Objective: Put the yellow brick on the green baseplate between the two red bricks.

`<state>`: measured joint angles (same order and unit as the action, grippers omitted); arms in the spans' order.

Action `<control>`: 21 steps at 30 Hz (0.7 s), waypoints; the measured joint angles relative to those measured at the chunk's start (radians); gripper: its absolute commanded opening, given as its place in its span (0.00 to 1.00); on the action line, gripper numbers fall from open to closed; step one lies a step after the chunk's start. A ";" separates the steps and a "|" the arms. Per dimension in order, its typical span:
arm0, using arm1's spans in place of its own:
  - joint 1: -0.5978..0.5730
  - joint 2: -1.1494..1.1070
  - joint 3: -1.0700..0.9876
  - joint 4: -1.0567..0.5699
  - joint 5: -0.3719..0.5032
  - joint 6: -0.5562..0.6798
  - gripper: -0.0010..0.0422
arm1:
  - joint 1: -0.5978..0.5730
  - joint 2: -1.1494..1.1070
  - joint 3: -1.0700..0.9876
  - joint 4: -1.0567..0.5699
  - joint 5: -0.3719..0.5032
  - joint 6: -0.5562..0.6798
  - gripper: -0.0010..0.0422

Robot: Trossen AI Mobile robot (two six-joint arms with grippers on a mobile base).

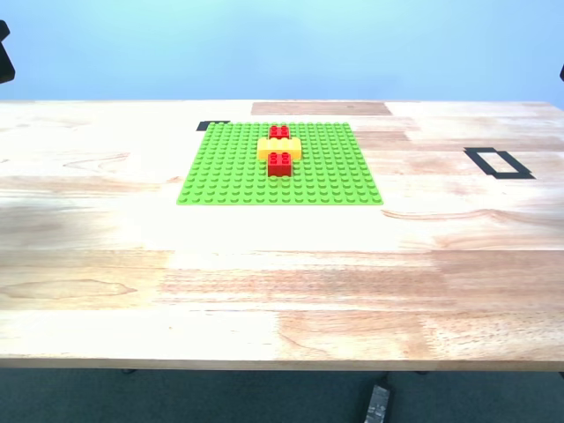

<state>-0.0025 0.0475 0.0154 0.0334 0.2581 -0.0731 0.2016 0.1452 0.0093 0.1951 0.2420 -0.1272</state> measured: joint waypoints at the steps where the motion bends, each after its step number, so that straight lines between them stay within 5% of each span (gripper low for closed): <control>1: 0.000 0.000 0.000 0.000 0.000 0.000 0.02 | 0.000 0.001 0.000 -0.005 0.000 0.000 0.02; 21: 0.000 0.003 0.000 -0.003 0.002 0.001 0.02 | 0.001 0.004 0.000 -0.039 0.000 0.000 0.02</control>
<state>-0.0025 0.0502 0.0154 0.0303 0.2596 -0.0723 0.2028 0.1493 0.0093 0.1558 0.2417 -0.1272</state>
